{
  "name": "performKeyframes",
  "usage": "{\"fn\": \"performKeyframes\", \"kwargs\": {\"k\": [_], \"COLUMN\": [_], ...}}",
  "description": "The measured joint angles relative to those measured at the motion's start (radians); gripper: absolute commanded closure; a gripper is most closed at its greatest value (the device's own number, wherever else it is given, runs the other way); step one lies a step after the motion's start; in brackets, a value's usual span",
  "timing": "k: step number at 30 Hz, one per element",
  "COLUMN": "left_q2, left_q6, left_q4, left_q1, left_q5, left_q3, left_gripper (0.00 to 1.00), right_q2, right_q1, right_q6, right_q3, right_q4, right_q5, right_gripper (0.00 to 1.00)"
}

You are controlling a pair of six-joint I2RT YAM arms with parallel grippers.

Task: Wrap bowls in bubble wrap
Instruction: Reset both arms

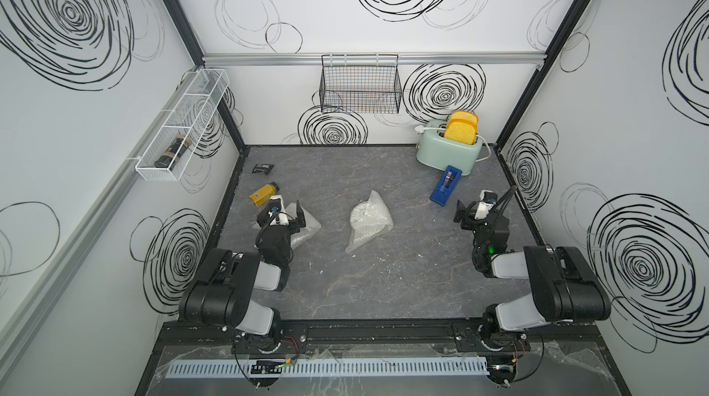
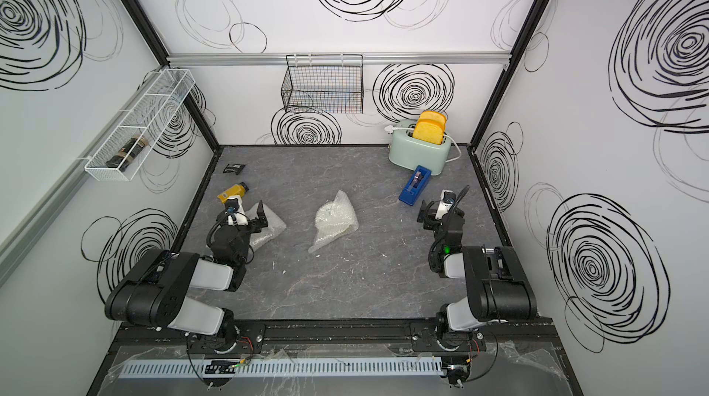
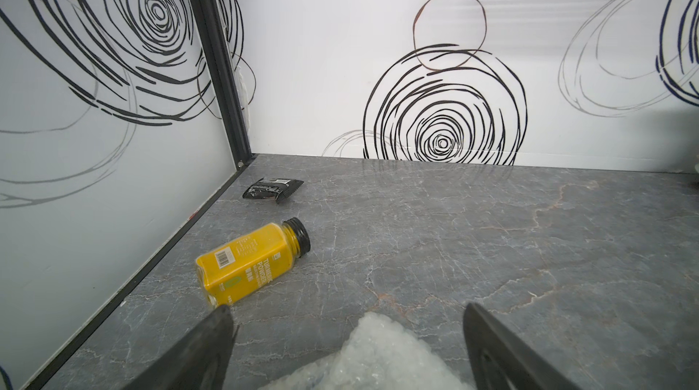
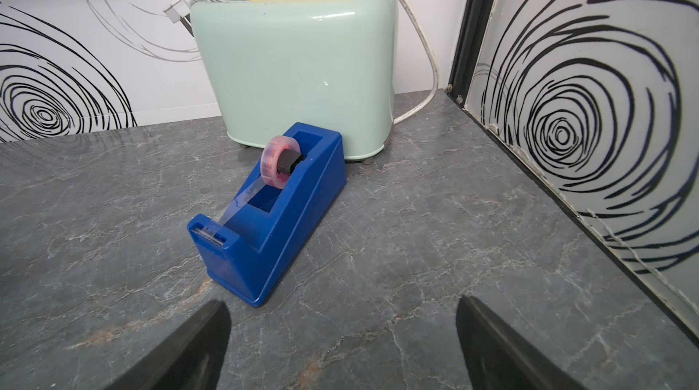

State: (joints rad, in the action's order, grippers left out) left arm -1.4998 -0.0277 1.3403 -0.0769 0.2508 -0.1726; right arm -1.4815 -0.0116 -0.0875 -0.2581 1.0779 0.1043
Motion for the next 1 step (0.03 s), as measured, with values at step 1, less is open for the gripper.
{"fn": "performKeyframes", "kwargs": {"k": [1], "left_q2": [0.0], "left_q6": [0.0], "left_q4": [0.001], "left_q1": [0.0], "left_q5": [-0.003], "left_q3": [0.0], "left_gripper": [0.03], "right_q2": [0.0], "right_q1": [0.0], "right_q6": [0.0], "right_q3": [0.0], "right_q4": [0.0], "right_q5": [0.0], "right_gripper": [0.03]}}
